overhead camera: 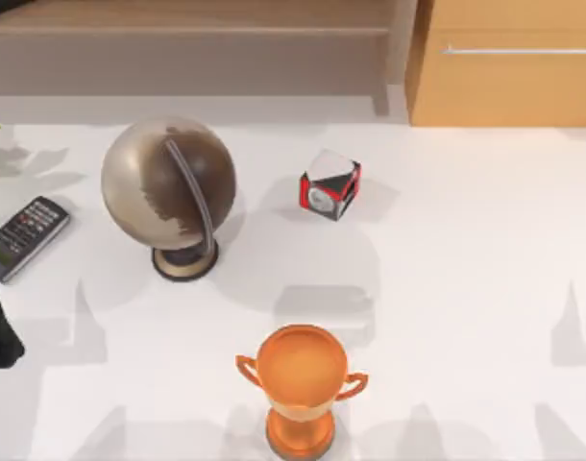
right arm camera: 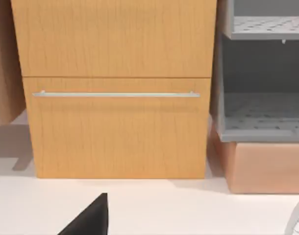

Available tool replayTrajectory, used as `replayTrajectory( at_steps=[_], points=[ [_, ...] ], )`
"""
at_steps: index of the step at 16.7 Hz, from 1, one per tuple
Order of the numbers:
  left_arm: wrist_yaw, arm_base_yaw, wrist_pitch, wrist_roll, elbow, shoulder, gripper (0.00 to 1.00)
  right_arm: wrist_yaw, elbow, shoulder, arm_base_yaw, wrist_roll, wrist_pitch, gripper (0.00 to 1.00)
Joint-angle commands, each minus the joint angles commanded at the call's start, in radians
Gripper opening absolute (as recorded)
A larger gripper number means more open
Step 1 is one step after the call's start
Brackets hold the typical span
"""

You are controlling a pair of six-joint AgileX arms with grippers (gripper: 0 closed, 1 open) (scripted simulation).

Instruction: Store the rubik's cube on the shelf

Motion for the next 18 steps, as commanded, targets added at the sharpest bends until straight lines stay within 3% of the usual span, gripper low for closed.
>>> replayTrajectory(
  at_steps=[4,7,18],
  points=[
    [0.000,0.000,0.000,0.000,0.000,0.000,1.00,0.004,0.018,0.028,-0.001,-0.026,0.022,1.00],
    [0.000,0.000,0.000,0.000,0.000,0.000,1.00,0.016,0.082,0.146,0.000,-0.129,0.104,1.00],
    [0.000,0.000,0.000,0.000,0.000,0.000,1.00,0.077,0.511,1.113,0.074,-0.855,0.676,1.00]
  ],
)
